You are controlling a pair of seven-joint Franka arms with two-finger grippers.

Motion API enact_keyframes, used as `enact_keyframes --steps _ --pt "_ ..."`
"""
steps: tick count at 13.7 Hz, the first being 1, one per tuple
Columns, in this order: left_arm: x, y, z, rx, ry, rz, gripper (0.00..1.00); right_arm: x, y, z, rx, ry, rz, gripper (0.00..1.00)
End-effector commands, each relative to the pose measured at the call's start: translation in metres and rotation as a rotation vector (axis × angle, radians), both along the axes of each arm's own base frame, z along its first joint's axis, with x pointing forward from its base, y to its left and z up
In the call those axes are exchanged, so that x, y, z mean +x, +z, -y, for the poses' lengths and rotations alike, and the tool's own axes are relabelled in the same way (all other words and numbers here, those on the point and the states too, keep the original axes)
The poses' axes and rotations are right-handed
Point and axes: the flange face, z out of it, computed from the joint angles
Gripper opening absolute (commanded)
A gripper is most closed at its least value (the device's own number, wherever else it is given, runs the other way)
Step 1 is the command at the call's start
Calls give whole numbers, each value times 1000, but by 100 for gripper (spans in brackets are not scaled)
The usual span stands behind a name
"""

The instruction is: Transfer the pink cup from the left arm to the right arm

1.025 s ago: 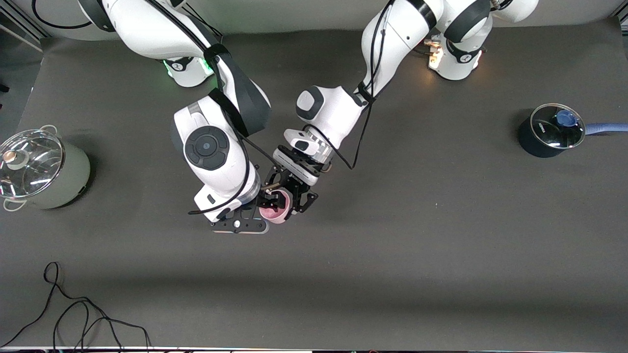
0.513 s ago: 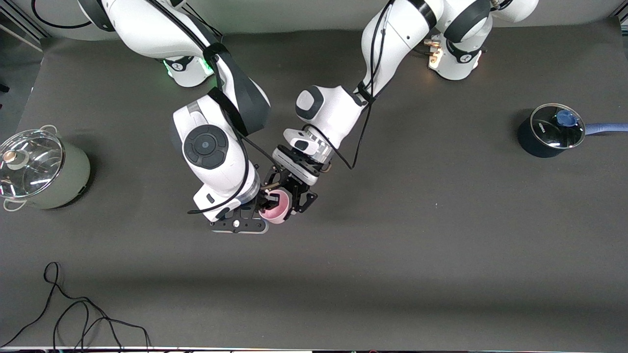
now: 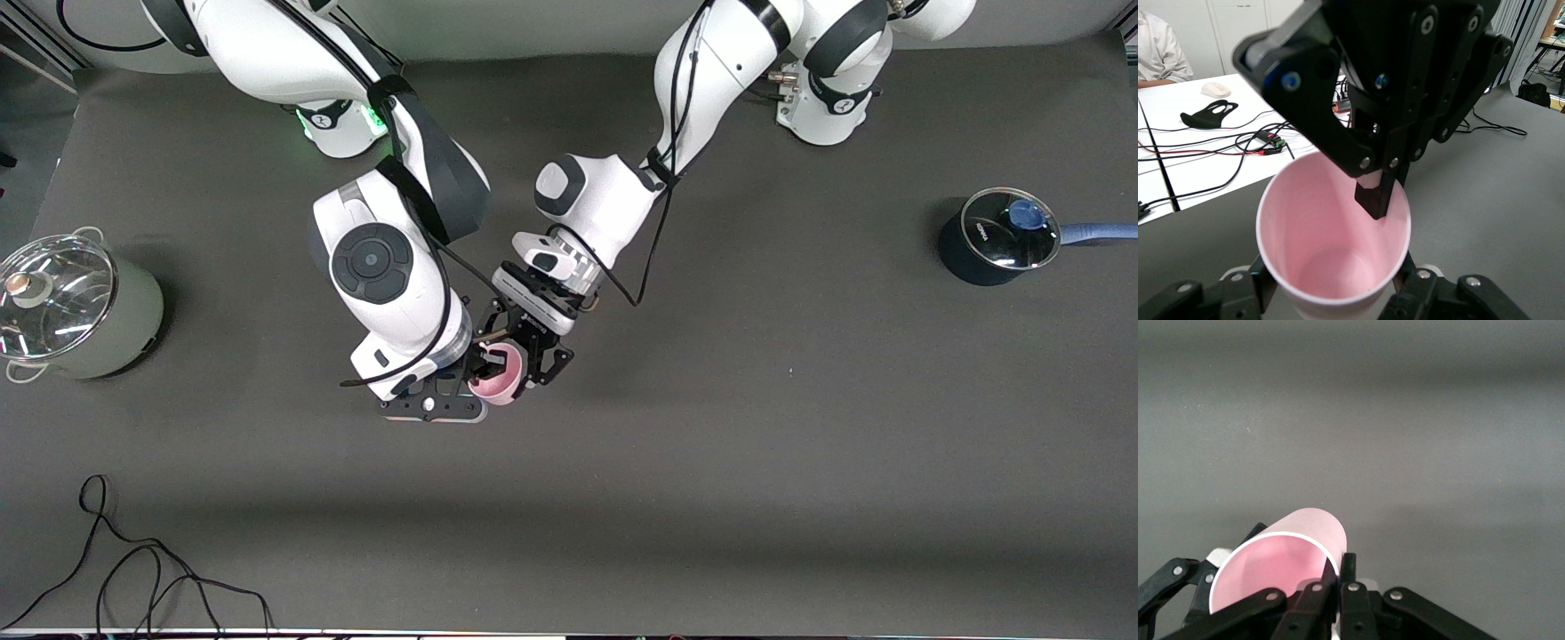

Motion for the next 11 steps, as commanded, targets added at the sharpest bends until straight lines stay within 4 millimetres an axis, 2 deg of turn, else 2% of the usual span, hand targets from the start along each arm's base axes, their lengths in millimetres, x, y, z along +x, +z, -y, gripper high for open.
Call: enact_keyframes --steps 1,3,5,6,7,8,9,11 --pt "4 9 4 -34 15 1 100 0 6 3 2 -23 5 0" --pt "7 10 4 -32 -1 -3 100 4 9 8 4 -29 11 0" --pt "24 18 -9 -25 -22 -9 100 9 13 19 2 -37 16 0" --pt "39 19 -18 -18 -59 -32 100 18 14 36 2 -56 18 0" --pt "51 29 -25 -28 -98 -59 100 26 18 54 5 -84 21 0" --pt "61 36 -31 -29 -134 -78 100 29 25 64 8 -83 27 0" --pt "74 43 -43 -19 -150 -76 100 32 26 73 5 -63 24 0" --pt "106 57 -76 10 -205 -94 100 45 33 112 2 -9 32 0"
